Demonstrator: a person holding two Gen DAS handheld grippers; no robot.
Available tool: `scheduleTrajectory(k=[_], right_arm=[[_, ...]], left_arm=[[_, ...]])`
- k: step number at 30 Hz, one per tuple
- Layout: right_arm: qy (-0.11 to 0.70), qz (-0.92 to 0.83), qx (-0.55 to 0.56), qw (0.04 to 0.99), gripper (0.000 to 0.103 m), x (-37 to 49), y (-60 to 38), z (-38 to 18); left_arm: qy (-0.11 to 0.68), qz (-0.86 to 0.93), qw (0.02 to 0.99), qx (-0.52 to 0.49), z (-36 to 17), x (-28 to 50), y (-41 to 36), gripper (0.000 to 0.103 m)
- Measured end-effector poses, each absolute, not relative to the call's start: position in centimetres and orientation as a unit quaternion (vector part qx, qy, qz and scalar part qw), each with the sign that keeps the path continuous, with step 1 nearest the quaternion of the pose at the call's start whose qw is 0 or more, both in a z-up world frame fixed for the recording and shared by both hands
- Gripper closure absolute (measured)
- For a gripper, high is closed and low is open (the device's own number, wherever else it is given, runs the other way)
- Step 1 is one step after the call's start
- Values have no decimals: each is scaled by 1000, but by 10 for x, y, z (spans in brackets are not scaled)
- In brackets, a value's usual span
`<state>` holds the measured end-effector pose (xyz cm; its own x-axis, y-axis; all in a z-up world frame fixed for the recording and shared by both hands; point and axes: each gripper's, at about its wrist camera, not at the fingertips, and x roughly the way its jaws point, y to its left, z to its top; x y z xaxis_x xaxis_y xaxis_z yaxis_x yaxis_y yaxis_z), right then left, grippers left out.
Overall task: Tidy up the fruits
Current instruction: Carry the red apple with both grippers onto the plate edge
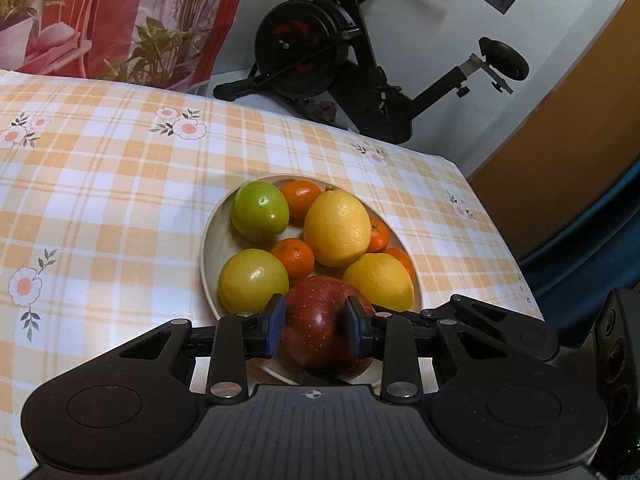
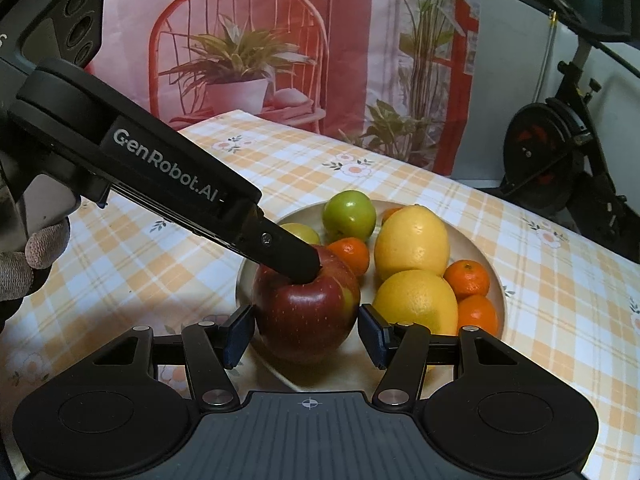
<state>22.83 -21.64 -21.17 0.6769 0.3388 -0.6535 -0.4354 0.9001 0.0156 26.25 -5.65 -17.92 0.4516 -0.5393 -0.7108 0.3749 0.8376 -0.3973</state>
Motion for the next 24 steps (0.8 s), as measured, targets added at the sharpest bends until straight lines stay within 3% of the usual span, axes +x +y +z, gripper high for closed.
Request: scheduleTrajectory(k=[24], right_arm=[[334, 215, -70, 915, 50, 223, -220, -210]], left_arm=[[440, -247, 861, -68, -181, 263, -62, 67]])
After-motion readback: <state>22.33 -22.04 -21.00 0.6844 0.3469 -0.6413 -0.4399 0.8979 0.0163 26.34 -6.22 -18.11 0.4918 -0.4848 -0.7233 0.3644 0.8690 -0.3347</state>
